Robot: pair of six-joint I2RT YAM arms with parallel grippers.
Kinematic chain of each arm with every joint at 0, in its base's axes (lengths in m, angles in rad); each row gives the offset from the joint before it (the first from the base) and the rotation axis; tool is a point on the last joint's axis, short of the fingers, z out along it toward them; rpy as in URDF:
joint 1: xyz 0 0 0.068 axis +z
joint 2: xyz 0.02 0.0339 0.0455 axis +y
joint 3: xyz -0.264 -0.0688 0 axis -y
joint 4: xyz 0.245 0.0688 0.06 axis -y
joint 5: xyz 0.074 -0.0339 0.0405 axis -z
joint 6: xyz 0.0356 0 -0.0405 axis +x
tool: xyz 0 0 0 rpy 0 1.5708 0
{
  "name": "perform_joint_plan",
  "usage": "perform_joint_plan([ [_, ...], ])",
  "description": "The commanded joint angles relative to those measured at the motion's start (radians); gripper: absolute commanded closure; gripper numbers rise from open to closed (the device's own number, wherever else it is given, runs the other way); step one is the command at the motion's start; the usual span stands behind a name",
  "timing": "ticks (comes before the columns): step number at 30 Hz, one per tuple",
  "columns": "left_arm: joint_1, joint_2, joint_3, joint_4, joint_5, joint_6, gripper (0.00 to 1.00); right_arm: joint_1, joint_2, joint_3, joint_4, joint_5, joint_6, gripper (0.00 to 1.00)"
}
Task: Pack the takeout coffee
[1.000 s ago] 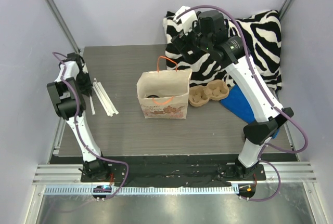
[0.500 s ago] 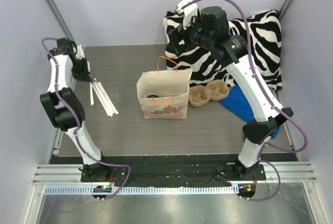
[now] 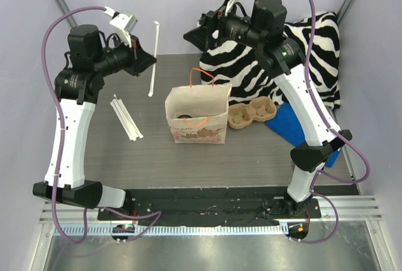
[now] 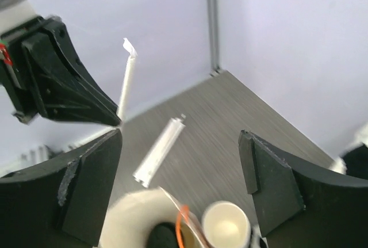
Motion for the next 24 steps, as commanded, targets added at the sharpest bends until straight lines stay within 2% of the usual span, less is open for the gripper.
perform_joint_plan([
  [1,-0.047,-0.007,-0.029,0.221,0.066,-0.11,1.0,-0.002,-0.037,-0.025,0.248,-0.1,0.215,0.11],
  [7,-0.103,-0.002,-0.021,0.308,0.071,-0.206,1.0,-0.002,-0.013,-0.039,0.428,-0.146,0.403,0.21],
  [10,-0.114,-0.005,-0.034,0.337,0.067,-0.242,1.0,0.0,0.001,-0.039,0.472,-0.147,0.445,0.24],
  [24,-0.131,-0.021,-0.041,0.417,0.082,-0.356,1.0,0.029,0.055,-0.054,0.503,-0.106,0.479,0.3],
])
